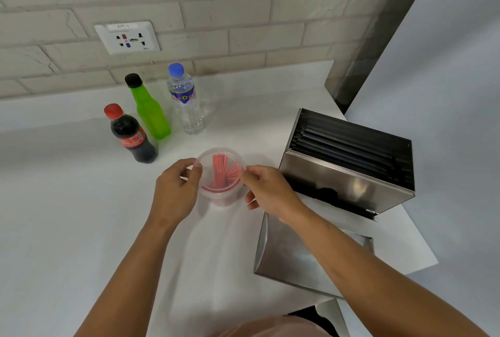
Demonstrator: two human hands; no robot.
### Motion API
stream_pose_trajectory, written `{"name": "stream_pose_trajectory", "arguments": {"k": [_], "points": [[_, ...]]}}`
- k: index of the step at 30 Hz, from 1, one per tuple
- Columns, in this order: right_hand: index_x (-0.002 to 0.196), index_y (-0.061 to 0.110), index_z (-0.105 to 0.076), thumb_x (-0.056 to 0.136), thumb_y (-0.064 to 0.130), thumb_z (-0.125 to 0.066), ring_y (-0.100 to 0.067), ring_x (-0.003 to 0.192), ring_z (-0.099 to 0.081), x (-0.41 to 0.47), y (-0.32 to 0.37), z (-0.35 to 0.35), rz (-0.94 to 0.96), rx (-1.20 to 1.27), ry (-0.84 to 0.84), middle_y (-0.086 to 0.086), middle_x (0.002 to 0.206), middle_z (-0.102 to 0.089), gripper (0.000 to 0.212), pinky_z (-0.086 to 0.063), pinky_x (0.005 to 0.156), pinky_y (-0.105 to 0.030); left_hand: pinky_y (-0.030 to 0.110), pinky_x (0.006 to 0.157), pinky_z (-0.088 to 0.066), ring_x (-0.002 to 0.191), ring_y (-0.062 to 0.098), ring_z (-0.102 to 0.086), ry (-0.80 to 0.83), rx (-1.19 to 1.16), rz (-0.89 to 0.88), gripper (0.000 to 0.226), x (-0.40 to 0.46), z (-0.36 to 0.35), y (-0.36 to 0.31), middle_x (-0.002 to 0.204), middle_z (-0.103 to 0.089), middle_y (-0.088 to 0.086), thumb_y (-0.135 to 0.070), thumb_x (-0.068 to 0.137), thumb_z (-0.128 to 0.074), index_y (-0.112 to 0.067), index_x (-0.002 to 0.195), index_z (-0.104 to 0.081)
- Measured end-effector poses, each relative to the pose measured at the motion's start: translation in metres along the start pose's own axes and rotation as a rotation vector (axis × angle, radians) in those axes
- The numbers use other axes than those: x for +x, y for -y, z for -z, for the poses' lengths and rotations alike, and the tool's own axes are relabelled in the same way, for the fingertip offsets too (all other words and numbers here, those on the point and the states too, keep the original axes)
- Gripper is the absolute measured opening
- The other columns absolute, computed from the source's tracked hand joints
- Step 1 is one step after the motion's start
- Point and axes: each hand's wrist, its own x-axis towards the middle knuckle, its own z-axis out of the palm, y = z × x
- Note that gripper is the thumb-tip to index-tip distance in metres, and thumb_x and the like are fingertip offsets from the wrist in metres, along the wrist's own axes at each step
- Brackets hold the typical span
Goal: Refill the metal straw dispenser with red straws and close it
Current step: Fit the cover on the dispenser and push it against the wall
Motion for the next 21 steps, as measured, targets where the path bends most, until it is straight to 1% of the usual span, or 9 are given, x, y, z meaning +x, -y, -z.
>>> {"name": "stream_pose_trajectory", "arguments": {"k": [4, 6, 8, 10, 13, 15, 17, 19, 21], "points": [[0.098, 0.033, -0.073, 0.102, 0.04, -0.058, -0.007, 0.06, -0.067, -0.01, -0.003, 0.007, 0.004, 0.011, 0.019, 0.003, 0.091, -0.07, 0.017, -0.061, 0.06, -0.029, 0.024, 0.074, -0.051, 0.088, 0.002, -0.066, -0.082, 0.068, -0.047, 0.03, -0.007, 0.003, -0.002, 0.11, -0.071, -0.002, -0.04, 0.101, -0.063, -0.022, 0.123, -0.072], [0.107, 0.03, -0.073, 0.101, 0.037, -0.06, -0.007, 0.062, -0.069, -0.019, -0.005, 0.016, -0.005, 0.038, 0.004, 0.004, 0.099, -0.07, 0.015, -0.06, 0.061, -0.027, 0.017, 0.068, -0.047, 0.089, 0.002, -0.066, -0.152, 0.067, -0.083, 0.032, -0.014, 0.004, -0.007, 0.112, -0.068, -0.002, -0.042, 0.1, -0.064, -0.022, 0.123, -0.072], [0.121, 0.023, -0.071, 0.1, 0.034, -0.064, -0.006, 0.064, -0.071, -0.029, -0.008, 0.028, -0.019, 0.046, -0.023, 0.001, 0.111, -0.069, 0.024, -0.06, 0.062, -0.026, 0.013, 0.065, -0.048, 0.087, 0.001, -0.067, -0.196, 0.013, -0.156, 0.025, -0.024, 0.003, -0.017, 0.106, -0.068, -0.007, -0.043, 0.097, -0.064, -0.027, 0.115, -0.072], [0.129, 0.02, -0.069, 0.1, 0.032, -0.066, -0.006, 0.067, -0.072, -0.041, -0.01, 0.044, -0.017, 0.029, -0.052, -0.003, 0.118, -0.069, 0.031, -0.06, 0.063, -0.024, 0.012, 0.064, -0.049, 0.085, 0.002, -0.067, -0.198, -0.07, -0.237, 0.018, -0.035, 0.001, -0.029, 0.099, -0.069, -0.011, -0.043, 0.094, -0.063, -0.033, 0.107, -0.071], [0.124, 0.027, -0.07, 0.1, 0.03, -0.066, -0.007, 0.072, -0.074, -0.064, -0.013, 0.073, 0.027, 0.001, -0.092, -0.004, 0.114, -0.072, 0.024, -0.057, 0.065, -0.02, 0.013, 0.065, -0.05, 0.083, 0.01, -0.067, -0.122, -0.145, -0.324, 0.012, -0.053, -0.008, -0.047, 0.094, -0.071, -0.011, -0.042, 0.093, -0.063, -0.042, 0.102, -0.071], [0.123, 0.031, -0.069, 0.101, 0.029, -0.065, -0.007, 0.075, -0.075, -0.08, -0.018, 0.093, 0.05, -0.029, -0.121, -0.004, 0.109, -0.075, 0.023, -0.057, 0.066, -0.018, 0.011, 0.067, -0.05, 0.082, 0.01, -0.067, -0.042, -0.161, -0.337, 0.01, -0.063, -0.019, -0.054, 0.093, -0.072, -0.017, -0.041, 0.093, -0.064, -0.048, 0.098, -0.07], [0.126, 0.033, -0.068, 0.101, 0.03, -0.065, -0.006, 0.08, -0.076, -0.097, -0.024, 0.113, 0.059, -0.072, -0.159, 0.001, 0.099, -0.077, 0.025, -0.057, 0.068, -0.015, 0.009, 0.069, -0.051, 0.081, 0.004, -0.066, 0.036, -0.164, -0.321, 0.012, -0.072, -0.032, -0.056, 0.092, -0.072, -0.024, -0.037, 0.094, -0.066, -0.049, 0.096, -0.069], [0.124, 0.037, -0.068, 0.101, 0.033, -0.064, -0.005, 0.085, -0.076, -0.115, -0.035, 0.129, 0.051, -0.109, -0.204, 0.005, 0.093, -0.078, 0.024, -0.058, 0.072, -0.017, 0.009, 0.069, -0.051, 0.08, 0.004, -0.066, 0.112, -0.14, -0.283, 0.013, -0.079, -0.045, -0.056, 0.092, -0.072, -0.023, -0.034, 0.095, -0.067, -0.047, 0.096, -0.069], [0.121, 0.042, -0.068, 0.1, 0.037, -0.064, -0.002, 0.089, -0.074, -0.13, -0.048, 0.143, 0.023, -0.135, -0.249, 0.009, 0.094, -0.076, 0.022, -0.059, 0.078, -0.019, 0.009, 0.071, -0.05, 0.084, 0.003, -0.067, 0.18, -0.1, -0.228, 0.011, -0.086, -0.056, -0.053, 0.094, -0.073, -0.019, -0.036, 0.095, -0.069, -0.046, 0.1, -0.069]]}}
